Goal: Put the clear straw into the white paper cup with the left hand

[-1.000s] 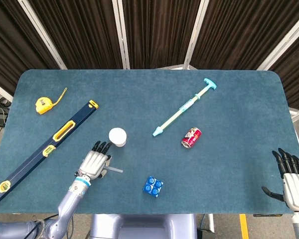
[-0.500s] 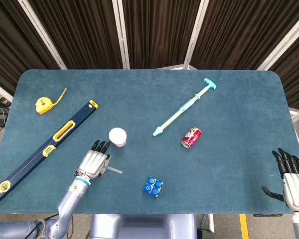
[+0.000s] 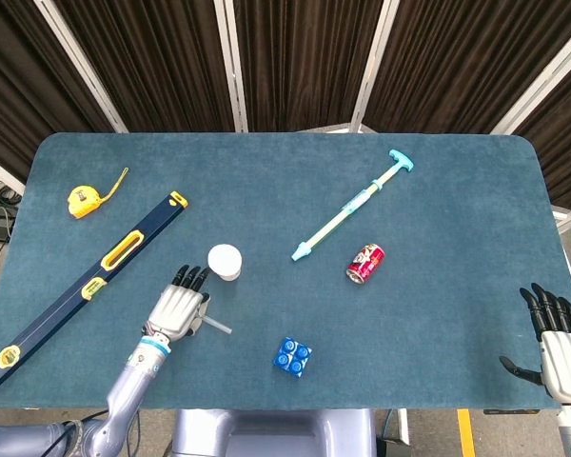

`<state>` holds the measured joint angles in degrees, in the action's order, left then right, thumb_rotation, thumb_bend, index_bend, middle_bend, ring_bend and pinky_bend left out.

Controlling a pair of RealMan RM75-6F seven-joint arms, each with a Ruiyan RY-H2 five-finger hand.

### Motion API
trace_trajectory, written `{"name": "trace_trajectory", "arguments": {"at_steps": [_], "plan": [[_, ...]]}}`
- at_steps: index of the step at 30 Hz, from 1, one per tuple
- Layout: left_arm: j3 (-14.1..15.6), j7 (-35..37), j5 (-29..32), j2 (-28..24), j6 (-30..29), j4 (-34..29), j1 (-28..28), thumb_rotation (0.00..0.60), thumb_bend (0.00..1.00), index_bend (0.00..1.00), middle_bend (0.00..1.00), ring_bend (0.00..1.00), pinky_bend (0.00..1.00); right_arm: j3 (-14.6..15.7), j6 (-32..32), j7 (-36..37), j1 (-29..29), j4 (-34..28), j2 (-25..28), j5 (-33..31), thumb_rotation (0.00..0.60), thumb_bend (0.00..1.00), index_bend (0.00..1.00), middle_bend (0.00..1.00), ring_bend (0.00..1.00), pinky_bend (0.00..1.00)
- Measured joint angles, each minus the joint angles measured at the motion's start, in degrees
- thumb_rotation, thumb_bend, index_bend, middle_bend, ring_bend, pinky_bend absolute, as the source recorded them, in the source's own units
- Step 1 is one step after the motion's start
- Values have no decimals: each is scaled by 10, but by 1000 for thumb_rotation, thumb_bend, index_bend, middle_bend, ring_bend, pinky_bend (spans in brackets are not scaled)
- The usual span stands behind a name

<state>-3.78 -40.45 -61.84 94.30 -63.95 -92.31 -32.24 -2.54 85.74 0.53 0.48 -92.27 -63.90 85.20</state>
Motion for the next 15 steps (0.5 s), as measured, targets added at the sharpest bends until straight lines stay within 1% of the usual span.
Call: {"name": "trace_trajectory", "arguments": {"at_steps": [5,8,11,15], "plan": [[-16,19,-12,-36,-15,-45,2,600,372,590,0,0,0,0,1,-2,0,0,0,0,600,87,0,0,0,0],[-33,37,-11,-59,-22,-80,3,600,371,590,0,0,0,0,1,-4,-1,-1,-1,0,600,87,0,0,0,0],[-62,63,5,-72,-31,-112,4,600,372,590,0,0,0,0,2,-5,-1,-1,-1,0,600,86,0,0,0,0],[-105,103,56,-74,-31,-135,0,600,372,590,0,0,0,0,2,-4,-1,-1,-1,-1,600,88,0,0,0,0]]}}
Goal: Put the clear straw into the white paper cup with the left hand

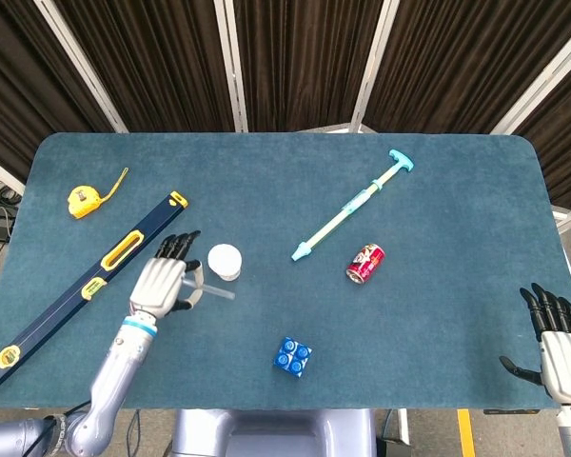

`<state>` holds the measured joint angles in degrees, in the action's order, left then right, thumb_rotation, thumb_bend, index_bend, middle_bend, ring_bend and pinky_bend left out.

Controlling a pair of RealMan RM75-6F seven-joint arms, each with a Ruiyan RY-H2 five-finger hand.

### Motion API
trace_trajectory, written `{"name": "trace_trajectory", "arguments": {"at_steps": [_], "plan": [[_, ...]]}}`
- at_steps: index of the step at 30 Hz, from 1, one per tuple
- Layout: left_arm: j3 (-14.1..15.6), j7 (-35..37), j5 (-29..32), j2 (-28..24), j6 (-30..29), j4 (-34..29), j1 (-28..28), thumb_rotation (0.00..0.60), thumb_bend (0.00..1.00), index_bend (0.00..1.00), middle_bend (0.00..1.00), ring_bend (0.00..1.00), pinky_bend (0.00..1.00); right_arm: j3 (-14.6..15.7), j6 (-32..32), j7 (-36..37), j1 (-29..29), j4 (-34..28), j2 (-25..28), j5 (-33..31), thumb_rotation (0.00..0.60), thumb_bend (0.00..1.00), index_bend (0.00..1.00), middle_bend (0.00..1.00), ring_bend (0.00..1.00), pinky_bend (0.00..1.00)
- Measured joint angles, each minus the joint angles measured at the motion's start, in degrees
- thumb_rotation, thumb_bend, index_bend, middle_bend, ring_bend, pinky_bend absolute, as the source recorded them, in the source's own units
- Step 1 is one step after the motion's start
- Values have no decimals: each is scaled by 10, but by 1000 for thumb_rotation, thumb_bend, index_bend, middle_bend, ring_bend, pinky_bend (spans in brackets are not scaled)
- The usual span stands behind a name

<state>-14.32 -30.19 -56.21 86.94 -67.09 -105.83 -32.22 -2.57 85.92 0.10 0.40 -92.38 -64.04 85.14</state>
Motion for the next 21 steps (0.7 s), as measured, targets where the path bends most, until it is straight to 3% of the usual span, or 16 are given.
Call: {"name": "trace_trajectory", "arguments": {"at_steps": [6,12,16,21], "plan": [[-72,86,89,12,28,-11,-17,600,372,591,0,0,0,0,-2,2,1,0,1,0,600,87,0,0,0,0],[-135,195,141,36,62,2,-33,600,371,591,0,0,0,0,-3,7,1,1,2,0,600,87,0,0,0,0],[-157,249,153,50,87,24,-44,600,372,590,0,0,0,1,-4,9,1,2,3,1,600,87,0,0,0,0],[-157,278,149,58,102,54,-53,600,373,591,0,0,0,1,-4,9,1,1,3,1,600,87,0,0,0,0]]}}
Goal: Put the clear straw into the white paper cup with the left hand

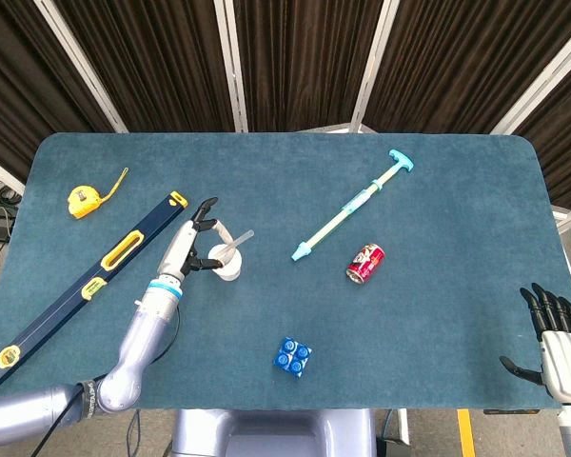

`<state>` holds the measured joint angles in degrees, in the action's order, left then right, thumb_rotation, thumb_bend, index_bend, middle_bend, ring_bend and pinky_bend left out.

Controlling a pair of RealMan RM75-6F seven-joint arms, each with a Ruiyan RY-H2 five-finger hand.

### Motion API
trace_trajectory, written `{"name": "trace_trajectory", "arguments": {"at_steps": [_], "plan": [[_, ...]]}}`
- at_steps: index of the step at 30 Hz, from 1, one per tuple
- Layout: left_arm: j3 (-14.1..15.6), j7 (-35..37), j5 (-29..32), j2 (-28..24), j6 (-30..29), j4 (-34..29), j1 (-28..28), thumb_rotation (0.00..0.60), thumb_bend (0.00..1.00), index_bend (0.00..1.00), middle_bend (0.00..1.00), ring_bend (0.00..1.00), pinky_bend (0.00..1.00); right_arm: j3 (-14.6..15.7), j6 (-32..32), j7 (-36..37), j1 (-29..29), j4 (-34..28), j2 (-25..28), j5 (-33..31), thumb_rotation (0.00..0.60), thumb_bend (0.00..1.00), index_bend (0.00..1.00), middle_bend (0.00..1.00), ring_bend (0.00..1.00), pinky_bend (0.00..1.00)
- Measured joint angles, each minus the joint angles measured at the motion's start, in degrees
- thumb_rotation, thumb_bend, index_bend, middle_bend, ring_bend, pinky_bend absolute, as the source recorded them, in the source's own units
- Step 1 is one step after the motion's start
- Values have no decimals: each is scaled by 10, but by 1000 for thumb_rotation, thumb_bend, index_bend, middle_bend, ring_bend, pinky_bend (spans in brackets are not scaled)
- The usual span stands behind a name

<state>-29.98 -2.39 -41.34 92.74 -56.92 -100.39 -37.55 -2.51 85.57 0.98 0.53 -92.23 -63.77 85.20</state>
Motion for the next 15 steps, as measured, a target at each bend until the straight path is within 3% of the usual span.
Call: {"name": "trace_trajectory", "arguments": {"at_steps": [10,15], "plan": [[5,81,-12,19,35,49,-9,600,373,589,0,0,0,0,-1,1,0,-1,0,-1,600,88,0,0,0,0],[12,138,-46,31,51,81,-5,600,372,580,0,0,0,0,-2,2,1,0,1,-1,600,87,0,0,0,0]]}}
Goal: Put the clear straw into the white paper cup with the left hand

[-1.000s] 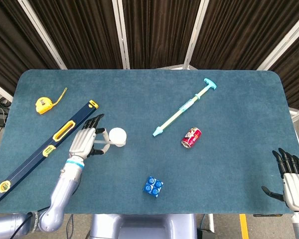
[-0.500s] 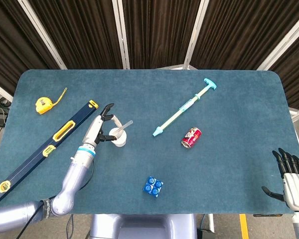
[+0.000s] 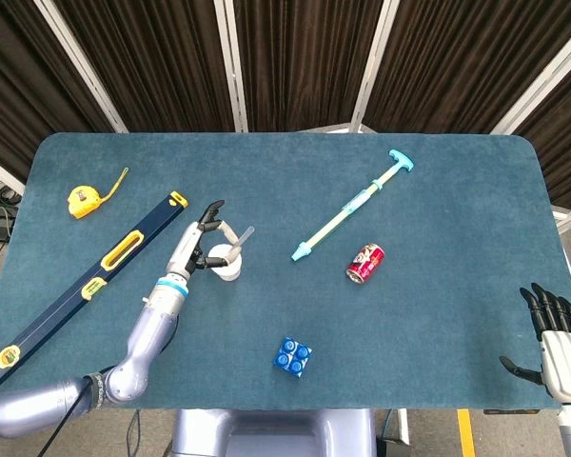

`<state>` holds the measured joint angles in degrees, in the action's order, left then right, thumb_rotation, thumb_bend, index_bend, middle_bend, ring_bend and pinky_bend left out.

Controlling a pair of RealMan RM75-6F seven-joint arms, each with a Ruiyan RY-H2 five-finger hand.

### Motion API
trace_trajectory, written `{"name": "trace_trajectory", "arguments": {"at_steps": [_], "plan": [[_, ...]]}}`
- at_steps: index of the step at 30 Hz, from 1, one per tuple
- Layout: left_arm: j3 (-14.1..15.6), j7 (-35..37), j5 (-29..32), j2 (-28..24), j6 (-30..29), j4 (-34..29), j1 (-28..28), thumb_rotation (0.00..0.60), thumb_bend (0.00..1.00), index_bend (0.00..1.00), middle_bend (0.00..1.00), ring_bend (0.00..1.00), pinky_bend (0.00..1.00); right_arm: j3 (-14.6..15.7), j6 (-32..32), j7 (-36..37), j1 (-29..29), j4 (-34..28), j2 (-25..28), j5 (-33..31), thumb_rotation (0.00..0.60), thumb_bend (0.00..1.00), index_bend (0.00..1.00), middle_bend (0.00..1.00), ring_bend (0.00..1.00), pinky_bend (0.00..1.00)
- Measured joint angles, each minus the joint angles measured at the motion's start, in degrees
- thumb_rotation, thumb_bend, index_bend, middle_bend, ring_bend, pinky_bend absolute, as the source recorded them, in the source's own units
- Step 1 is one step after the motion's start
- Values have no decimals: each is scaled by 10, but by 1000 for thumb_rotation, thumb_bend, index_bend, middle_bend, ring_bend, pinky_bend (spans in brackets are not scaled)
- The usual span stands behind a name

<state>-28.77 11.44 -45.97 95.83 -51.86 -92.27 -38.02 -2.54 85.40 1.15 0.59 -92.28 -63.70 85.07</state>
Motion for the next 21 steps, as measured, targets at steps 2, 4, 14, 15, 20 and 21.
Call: {"name": "trace_trajectory", "arguments": {"at_steps": [2,4,14,15,20,21], "plan": [[5,18,-15,3,6,11,2,600,374,564,0,0,0,0,0,0,0,0,0,0,600,87,0,0,0,0],[10,39,-28,5,15,22,5,600,373,543,0,0,0,0,0,-1,0,0,0,0,600,87,0,0,0,0],[39,100,-75,-7,25,37,35,600,344,439,0,0,0,0,1,-3,0,0,-1,-1,600,87,0,0,0,0],[41,106,-78,-10,25,36,39,600,344,438,0,0,0,0,1,-3,0,-1,-1,-1,600,87,0,0,0,0],[50,129,-100,-22,22,33,53,600,344,421,0,0,0,0,2,-5,-1,-2,-1,-1,600,88,0,0,0,0],[51,135,-105,-26,21,31,56,600,344,417,0,0,0,0,2,-5,-1,-2,-2,-1,600,88,0,0,0,0]]}}
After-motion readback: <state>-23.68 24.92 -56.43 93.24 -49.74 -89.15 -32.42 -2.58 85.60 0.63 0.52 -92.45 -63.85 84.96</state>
